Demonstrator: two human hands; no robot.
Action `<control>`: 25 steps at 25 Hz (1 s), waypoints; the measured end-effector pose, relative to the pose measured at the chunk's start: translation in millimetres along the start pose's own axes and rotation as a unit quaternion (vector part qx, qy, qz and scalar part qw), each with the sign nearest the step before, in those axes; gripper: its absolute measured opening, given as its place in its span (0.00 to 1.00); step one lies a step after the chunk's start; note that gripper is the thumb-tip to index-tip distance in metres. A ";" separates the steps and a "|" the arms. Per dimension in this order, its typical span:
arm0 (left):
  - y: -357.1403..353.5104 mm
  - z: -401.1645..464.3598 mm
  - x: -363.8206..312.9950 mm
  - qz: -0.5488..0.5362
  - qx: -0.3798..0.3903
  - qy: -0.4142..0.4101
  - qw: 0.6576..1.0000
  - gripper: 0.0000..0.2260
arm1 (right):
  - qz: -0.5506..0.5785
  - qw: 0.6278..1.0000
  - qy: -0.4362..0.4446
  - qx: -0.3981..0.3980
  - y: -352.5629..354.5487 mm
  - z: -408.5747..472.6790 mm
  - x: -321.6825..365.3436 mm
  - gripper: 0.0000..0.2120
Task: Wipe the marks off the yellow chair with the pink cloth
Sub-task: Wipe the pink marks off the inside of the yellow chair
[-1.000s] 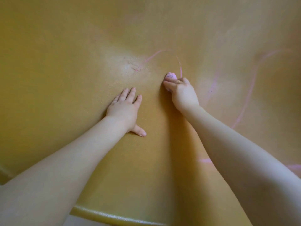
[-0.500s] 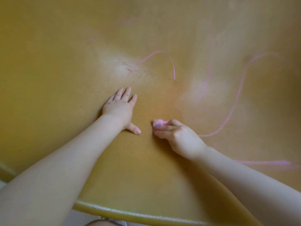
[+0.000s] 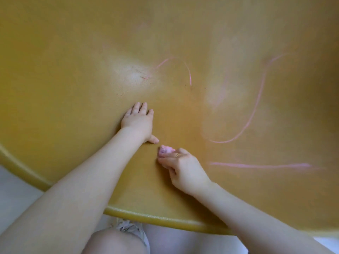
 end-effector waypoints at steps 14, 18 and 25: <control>-37.4 -71.1 -19.6 -0.013 0.110 -0.088 0.990 0.55 | -0.047 0.995 -0.078 0.035 33.9 -22.1 -43.2 0.09; -37.9 -71.7 -23.5 -0.008 0.106 -0.082 0.991 0.56 | -0.019 0.996 0.056 0.064 30.6 -51.2 -17.3 0.15; -38.7 -66.1 -28.1 0.019 0.129 -0.063 0.989 0.57 | -0.113 0.973 -0.200 -0.015 60.3 2.9 -131.1 0.13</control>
Point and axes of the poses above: each hand's wrist, its own z-axis towards the middle knuckle, its own y-axis out of the back of the hand, x = y × z, the point moved 3 cm from there along z, towards the middle knuckle, and after that the axes turned 15 degrees about y, right-handed, at the moved point
